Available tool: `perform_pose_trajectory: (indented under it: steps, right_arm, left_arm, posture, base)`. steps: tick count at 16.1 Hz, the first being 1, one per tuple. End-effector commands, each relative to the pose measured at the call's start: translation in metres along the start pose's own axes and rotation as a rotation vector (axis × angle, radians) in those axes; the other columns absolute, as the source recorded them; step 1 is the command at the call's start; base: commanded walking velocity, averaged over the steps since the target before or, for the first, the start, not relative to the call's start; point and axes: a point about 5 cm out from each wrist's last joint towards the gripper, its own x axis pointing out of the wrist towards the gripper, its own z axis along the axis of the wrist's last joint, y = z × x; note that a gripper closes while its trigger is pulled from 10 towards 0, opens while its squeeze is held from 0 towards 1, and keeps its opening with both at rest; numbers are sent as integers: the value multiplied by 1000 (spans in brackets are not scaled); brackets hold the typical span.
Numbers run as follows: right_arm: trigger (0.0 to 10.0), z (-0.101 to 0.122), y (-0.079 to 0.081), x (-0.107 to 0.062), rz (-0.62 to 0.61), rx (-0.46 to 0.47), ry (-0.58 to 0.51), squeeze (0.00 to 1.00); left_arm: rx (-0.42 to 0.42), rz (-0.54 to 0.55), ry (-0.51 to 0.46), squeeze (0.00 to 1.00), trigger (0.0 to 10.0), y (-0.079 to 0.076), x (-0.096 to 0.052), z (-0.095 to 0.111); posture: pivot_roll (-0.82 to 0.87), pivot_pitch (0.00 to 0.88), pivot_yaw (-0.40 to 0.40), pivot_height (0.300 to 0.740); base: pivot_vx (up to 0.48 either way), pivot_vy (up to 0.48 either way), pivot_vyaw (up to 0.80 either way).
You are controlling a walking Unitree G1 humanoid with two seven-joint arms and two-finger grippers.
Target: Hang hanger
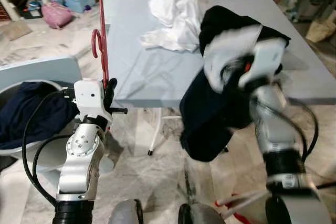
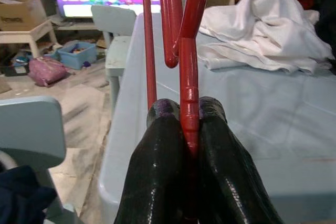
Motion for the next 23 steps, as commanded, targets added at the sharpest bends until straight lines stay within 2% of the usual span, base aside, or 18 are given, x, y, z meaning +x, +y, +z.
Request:
perform_pose_trajectory:
  steps: [1, 2, 6, 9, 16, 18, 20, 21, 23]
  right_arm:
    - [10000, 14, -8, 8, -22, 11, -63, 0]
    - [10000, 15, -8, 9, -24, 17, -64, 0]
    - [10000, 28, -6, 29, 2, 58, -117, 0]
    - [10000, 29, 2, 34, 16, 84, -129, 0]
    - [10000, 32, 7, 46, 44, 99, -143, 0]
    - [10000, 46, 11, 67, 70, 108, -171, 0]
    - [10000, 68, 13, 90, 69, 176, -210, 0]
    - [10000, 86, 23, 106, 97, 235, -233, 0]
    - [10000, 107, 42, 120, 139, 266, -265, 0]
  left_arm:
    - [4, -18, -55, 0, 10000, -2, 2, 12]
    - [4, -19, -57, 0, 10000, -2, 2, 12]
    - [4, -16, -56, 0, 10000, 0, 2, 12]
    - [6, -27, -57, 0, 10000, -1, 2, 13]
    - [1, -28, -50, 0, 10000, -3, 0, 12]
    - [8, -16, -43, 0, 10000, -2, 2, 12]
    - [11, -4, -41, 0, 10000, -1, 2, 12]
    - [14, 6, -43, 0, 10000, -2, 2, 12]
    - [16, 7, -42, 0, 10000, -5, 1, 11]
  posture:
    - [16, 106, -15, 740]
    - [16, 106, -15, 740]
    - [23, 108, -18, 740]
    - [31, 111, -9, 740]
    - [33, 120, -16, 740]
    - [35, 121, -19, 740]
    - [41, 120, -28, 740]
    - [41, 119, -32, 740]
    - [41, 119, -33, 740]
  base:
    - [405, 0, 0]
    - [420, 0, 0]
    - [437, 0, 0]
    - [444, 0, 0]
    - [453, 0, 0]
    - [345, 0, 0]
    - [0, 0, 0]
    - [0, 0, 0]
    - [0, 0, 0]
